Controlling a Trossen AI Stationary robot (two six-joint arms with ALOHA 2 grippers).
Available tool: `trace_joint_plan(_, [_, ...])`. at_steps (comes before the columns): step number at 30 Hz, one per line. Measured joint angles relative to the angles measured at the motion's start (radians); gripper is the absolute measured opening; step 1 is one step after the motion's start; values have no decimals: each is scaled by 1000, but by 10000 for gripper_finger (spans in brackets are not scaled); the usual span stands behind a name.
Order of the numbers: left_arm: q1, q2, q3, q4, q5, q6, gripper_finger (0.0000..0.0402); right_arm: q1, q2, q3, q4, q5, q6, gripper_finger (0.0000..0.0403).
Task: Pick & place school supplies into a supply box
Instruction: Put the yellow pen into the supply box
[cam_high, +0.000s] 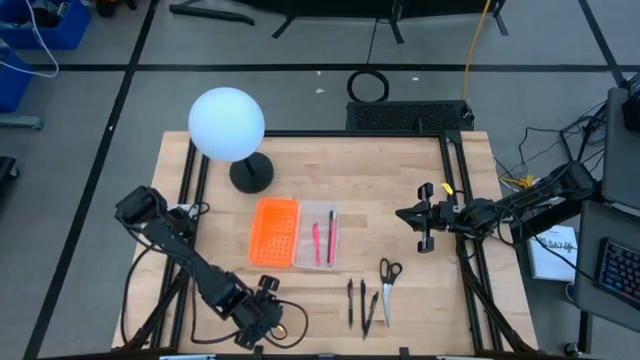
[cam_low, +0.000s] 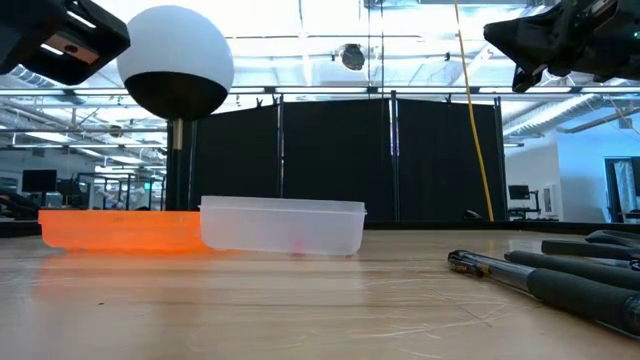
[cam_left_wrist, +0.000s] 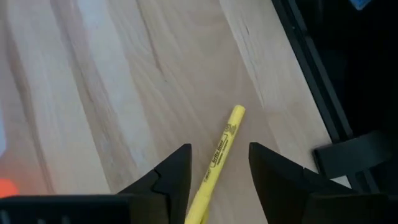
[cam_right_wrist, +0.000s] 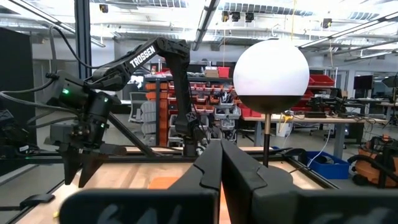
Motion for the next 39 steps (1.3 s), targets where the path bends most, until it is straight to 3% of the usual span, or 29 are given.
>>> trace_joint_plan(10, [-7, 3, 0, 0, -19, 30, 163, 0, 0, 0, -11, 0, 26, 0])
trace_joint_plan(39, [-11, 195, 6, -23, 53, 143, 155, 0, 0, 0, -46, 0, 53, 0])
